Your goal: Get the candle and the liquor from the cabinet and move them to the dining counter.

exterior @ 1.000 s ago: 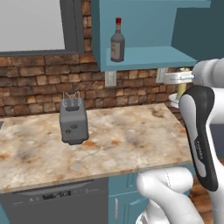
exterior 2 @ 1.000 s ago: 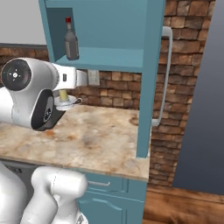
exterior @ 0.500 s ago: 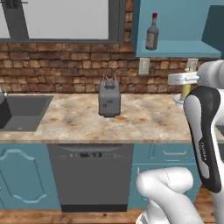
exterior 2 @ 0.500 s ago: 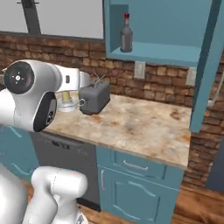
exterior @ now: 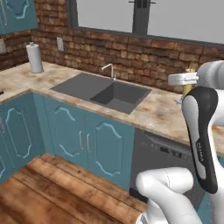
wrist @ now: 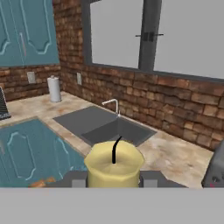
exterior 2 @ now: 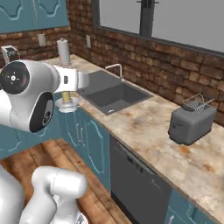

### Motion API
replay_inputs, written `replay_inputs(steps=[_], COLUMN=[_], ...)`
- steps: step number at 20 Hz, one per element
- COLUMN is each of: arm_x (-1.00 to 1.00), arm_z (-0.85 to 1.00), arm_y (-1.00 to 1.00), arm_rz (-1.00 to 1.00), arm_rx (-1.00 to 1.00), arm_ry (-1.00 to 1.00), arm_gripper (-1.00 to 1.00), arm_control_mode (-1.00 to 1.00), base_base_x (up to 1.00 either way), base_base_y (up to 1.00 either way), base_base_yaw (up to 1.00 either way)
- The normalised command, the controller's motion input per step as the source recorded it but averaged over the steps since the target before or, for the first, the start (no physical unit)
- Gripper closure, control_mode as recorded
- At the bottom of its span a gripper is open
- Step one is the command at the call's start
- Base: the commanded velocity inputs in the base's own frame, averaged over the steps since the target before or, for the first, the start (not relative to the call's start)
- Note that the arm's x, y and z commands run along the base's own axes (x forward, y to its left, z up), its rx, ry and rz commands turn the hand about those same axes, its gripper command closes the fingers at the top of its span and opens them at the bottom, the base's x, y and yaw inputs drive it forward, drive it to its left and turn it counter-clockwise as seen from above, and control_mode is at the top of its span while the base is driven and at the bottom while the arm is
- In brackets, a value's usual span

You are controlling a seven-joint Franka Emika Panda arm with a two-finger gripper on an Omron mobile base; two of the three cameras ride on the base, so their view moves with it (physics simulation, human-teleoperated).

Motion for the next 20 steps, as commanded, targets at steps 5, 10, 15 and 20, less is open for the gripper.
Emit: replay_inputs(steps=[5, 10, 15, 20], arm_x=[0.00, 0.00, 0.00, 0.00], arm_z=[0.00, 0.00, 0.00, 0.00], arm_y=[0.00, 0.00, 0.00, 0.00], arm_rz=[0.00, 0.00, 0.00, 0.00], arm_rx=[0.00, 0.00, 0.00, 0.00], arm_ry=[0.00, 0.00, 0.00, 0.00], arm_gripper=[1.00, 1.00, 1.00, 1.00], arm_control_mode=[1.00, 1.00, 1.00, 1.00], base_base_x=[-0.06, -0.05, -0.02, 0.00], base_base_y=[0.02, 0.00, 0.00, 0.00], base_base_yaw=[1.00, 1.00, 1.00, 0.98])
